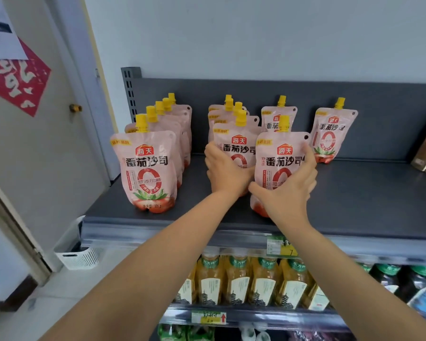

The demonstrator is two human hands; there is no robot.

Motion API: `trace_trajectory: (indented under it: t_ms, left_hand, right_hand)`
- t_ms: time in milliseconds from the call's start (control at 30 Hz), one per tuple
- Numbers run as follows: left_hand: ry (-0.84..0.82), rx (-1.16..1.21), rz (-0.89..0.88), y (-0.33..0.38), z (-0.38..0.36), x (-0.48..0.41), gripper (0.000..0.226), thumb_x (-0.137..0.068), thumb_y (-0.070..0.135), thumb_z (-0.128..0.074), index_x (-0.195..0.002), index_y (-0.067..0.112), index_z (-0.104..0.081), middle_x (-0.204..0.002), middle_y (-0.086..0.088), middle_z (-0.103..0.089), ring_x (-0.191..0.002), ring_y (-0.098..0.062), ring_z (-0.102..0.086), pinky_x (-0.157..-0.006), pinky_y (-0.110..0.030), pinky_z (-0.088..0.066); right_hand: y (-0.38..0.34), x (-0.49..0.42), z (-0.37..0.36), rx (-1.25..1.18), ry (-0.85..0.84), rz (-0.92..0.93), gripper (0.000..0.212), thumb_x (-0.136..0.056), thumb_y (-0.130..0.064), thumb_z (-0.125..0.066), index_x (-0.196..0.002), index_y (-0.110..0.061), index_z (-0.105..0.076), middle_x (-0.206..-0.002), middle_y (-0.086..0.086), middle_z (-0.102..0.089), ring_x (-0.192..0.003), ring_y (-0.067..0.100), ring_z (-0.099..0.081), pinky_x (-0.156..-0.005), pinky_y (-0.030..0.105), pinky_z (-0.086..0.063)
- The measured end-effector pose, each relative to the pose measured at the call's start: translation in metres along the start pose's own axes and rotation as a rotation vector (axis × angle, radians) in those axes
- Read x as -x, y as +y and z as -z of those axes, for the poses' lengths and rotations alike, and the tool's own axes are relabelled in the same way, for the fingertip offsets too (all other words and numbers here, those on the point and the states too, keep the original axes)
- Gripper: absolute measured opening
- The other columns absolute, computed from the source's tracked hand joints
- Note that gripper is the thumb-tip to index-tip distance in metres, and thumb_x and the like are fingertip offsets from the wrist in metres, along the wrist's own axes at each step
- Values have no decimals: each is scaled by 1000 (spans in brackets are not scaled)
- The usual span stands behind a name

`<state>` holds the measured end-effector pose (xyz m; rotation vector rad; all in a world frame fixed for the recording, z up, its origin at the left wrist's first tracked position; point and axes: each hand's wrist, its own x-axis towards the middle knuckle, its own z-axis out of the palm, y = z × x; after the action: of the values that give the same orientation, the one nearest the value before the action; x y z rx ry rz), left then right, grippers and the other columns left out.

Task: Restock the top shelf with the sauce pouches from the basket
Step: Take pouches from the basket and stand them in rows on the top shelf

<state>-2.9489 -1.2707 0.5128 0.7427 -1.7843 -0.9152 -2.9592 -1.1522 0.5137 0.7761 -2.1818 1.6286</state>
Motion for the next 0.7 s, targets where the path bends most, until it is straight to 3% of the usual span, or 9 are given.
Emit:
trace_trajectory:
  t_ms: [167, 233, 300, 467, 700]
  left_hand:
    - [21, -90, 0, 6, 0, -1, 81, -67, 41, -79, -125, 7, -33, -126, -11, -40, -120, -28, -42, -93, -47, -44]
    - [31, -131, -7, 7, 4, -2, 81, -66, 45, -78, -123, 7, -35, -127, -11, -40, -120, -27, -39, -97, -43, -37]
    - [15, -91, -20, 3, 9, -5, 80, -63, 45, -79, -120, 8, -37, -125, -8, -39, -119, -25, -38, -100, -43, -33]
    - [-176, 147, 68, -7, 25, -11, 90, -41, 65, -71, -113, 17, -47, -116, 0, -51, -108, -17, -53, -93, -42, -49]
    - [-276, 226, 184, -18, 24, -25, 98, -33, 59, -82, -117, 17, -56, -110, 0, -66, -99, -13, -66, -83, -40, -58]
  right_hand:
    - [2, 5, 3, 2, -10, 65, 124, -56, -23, -90, -149, -21, -9, -144, 5, -24, -129, 14, -22, -108, 36, -26]
    - [3, 7, 6, -4, -28, 73, 133, -55, -25, -92, -151, -22, 0, -147, 4, -21, -128, 6, -18, -109, 31, -20]
    - [5, 5, 10, -37, -56, 35, 140, -56, -26, -92, -151, -21, 10, -150, 4, -18, -136, 11, -17, -111, 32, -17]
    - [7, 3, 10, -20, -118, -15, 134, -59, -34, -90, -152, -19, 5, -147, 6, -24, -140, 23, -20, -113, 38, -24]
    - [6, 2, 8, 2, -119, -29, 129, -62, -34, -88, -153, -18, 2, -144, 6, -27, -137, 21, -23, -111, 36, -26]
